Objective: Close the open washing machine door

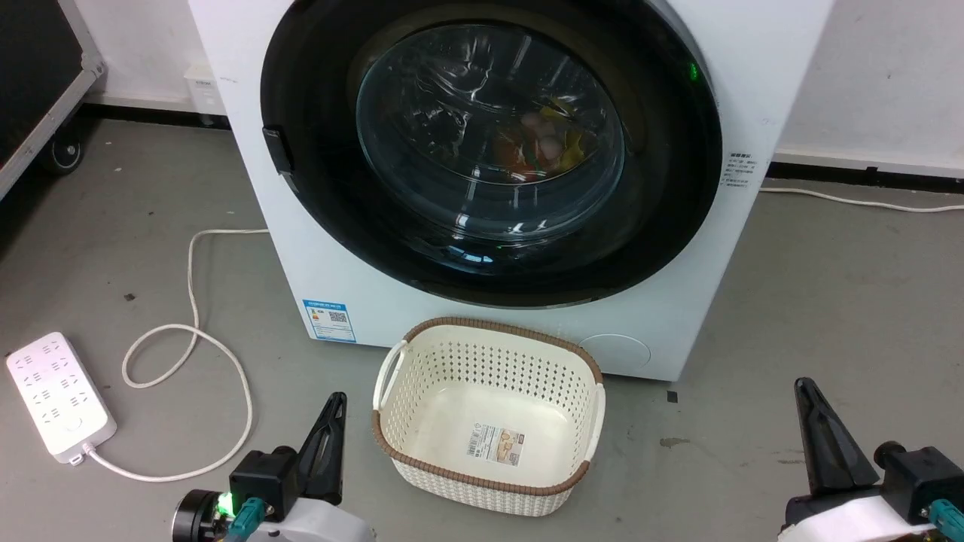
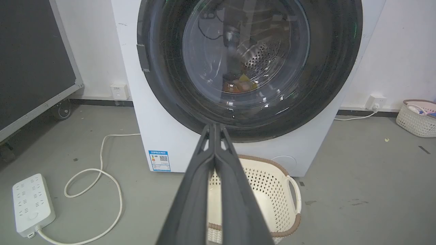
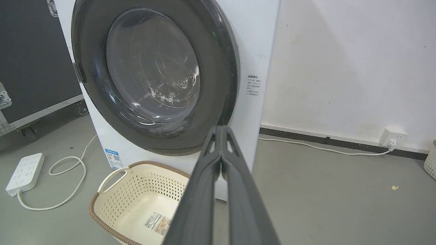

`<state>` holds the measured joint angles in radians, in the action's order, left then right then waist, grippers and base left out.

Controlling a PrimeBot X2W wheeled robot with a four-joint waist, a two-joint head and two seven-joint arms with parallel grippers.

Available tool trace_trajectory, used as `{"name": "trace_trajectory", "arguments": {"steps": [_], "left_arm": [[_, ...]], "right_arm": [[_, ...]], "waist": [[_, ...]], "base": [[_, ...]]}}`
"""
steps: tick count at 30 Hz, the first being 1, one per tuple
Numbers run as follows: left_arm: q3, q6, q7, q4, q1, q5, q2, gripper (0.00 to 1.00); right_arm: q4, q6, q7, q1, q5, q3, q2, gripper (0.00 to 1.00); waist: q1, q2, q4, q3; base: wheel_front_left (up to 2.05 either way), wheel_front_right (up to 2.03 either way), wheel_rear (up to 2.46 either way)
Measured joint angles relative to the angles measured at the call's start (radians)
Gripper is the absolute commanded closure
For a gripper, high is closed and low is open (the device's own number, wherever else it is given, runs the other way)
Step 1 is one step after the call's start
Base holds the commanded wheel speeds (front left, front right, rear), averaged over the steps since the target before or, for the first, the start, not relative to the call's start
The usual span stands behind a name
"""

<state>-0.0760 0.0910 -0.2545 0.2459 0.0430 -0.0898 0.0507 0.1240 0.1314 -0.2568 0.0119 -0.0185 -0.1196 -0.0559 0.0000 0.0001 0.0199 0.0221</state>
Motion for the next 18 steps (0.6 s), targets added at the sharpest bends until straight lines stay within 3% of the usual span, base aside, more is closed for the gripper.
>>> {"name": "trace_trajectory", "arguments": {"steps": [18], "left_arm": [[0.007,-0.01,0.035,-0.031,0.0,0.008,-0.001,1.0]], "right_arm": [[-0.01,0.0,0.035,0.0,0.0,0.015,0.0,1.0]], "waist": [[0.0001,-0.0001,-0.003,-0.003]], "base": [[0.0,0.0,0.0]]}}
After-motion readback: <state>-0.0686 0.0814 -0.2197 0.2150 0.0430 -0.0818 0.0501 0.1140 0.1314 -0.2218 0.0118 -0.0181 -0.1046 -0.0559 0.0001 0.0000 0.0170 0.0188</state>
